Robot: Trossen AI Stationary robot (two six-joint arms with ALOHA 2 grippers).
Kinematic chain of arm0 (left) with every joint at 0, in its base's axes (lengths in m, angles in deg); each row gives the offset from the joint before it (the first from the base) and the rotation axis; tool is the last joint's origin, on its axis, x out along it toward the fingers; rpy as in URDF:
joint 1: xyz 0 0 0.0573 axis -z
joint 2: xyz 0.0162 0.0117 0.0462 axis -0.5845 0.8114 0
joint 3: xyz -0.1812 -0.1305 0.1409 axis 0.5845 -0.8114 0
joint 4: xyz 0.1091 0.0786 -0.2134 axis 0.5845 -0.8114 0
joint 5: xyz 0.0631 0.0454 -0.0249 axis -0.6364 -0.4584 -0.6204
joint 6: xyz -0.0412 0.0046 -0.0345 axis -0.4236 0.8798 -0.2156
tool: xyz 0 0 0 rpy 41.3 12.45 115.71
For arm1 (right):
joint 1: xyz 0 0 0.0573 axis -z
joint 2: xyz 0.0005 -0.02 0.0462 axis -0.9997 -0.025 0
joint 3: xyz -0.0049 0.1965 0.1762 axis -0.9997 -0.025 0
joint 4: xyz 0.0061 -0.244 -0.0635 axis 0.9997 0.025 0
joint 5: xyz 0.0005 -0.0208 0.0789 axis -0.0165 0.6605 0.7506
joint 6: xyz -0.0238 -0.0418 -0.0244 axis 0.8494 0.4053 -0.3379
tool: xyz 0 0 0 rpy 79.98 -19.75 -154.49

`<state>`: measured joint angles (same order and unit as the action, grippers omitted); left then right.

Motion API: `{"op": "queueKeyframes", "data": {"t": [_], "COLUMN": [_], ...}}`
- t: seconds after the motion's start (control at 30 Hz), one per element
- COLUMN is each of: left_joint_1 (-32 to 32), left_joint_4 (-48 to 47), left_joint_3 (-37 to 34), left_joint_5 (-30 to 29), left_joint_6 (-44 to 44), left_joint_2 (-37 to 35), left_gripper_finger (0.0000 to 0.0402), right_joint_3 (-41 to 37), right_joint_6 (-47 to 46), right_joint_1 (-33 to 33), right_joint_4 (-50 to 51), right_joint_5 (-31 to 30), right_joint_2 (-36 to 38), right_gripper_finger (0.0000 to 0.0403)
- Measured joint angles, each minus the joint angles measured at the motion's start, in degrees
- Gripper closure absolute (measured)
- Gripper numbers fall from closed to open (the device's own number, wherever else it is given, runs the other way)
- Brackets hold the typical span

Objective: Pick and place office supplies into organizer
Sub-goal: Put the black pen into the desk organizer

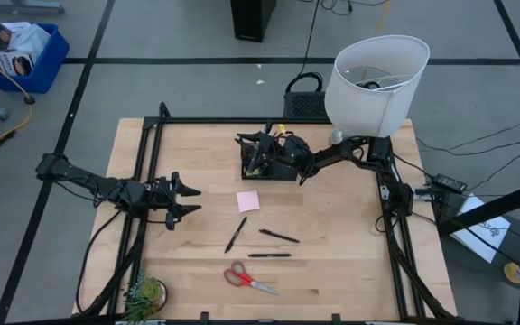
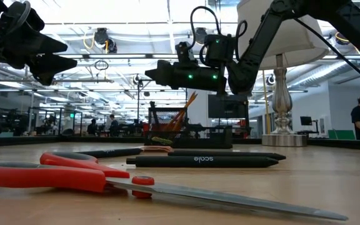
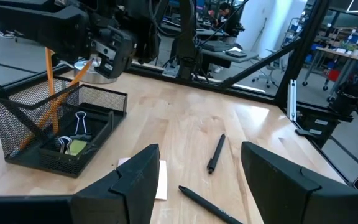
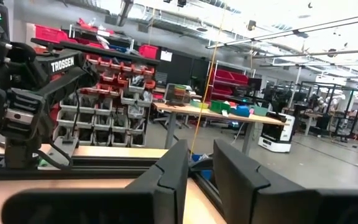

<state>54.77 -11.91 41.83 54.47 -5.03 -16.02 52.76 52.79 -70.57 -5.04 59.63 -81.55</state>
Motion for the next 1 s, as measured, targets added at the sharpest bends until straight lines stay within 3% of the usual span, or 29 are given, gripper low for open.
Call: {"op": "queueKeyframes", "data": {"t": [0.13, 0.4, 0.5, 0.6, 0.7, 0.83, 1.0], "left_joint_1": [-0.01, -0.01, -0.01, -0.01, -0.06, -0.06, -0.06], "left_joint_4": [-0.02, -2.69, -2.50, -2.40, -2.61, -3.33, -5.72], "left_joint_3": [0.00, 0.00, 0.00, 0.00, 0.00, 0.00, 0.00], "left_joint_5": [0.00, -0.02, -0.27, -1.92, -3.43, -3.02, -2.95], "left_joint_6": [-0.71, -2.74, -2.65, -2.21, -2.43, -4.12, -5.32], "left_joint_2": [0.00, 0.00, -0.02, 0.00, -0.01, -0.02, 0.00], "left_gripper_finger": [0.0172, 0.0172, 0.0172, 0.0172, 0.0172, 0.0172, 0.0172], "right_joint_3": [-0.02, -2.04, -2.05, -2.05, -2.05, -2.05, -2.05], "right_joint_6": [-2.97, -9.07, -18.84, -18.97, -12.84, -3.80, 0.18], "right_joint_1": [-1.01, -8.00, -11.14, -13.90, -17.92, -24.67, -32.73], "right_joint_4": [0.41, 3.33, 2.62, 5.52, 14.81, 26.82, 33.38], "right_joint_5": [5.69, 28.72, 27.65, 26.54, 18.82, 0.69, -14.88], "right_joint_2": [0.11, 0.20, 0.20, 0.20, 0.20, 0.20, 0.87], "right_gripper_finger": [0.0332, 0.0332, 0.0332, 0.0332, 0.0332, 0.0332, 0.0332]}}
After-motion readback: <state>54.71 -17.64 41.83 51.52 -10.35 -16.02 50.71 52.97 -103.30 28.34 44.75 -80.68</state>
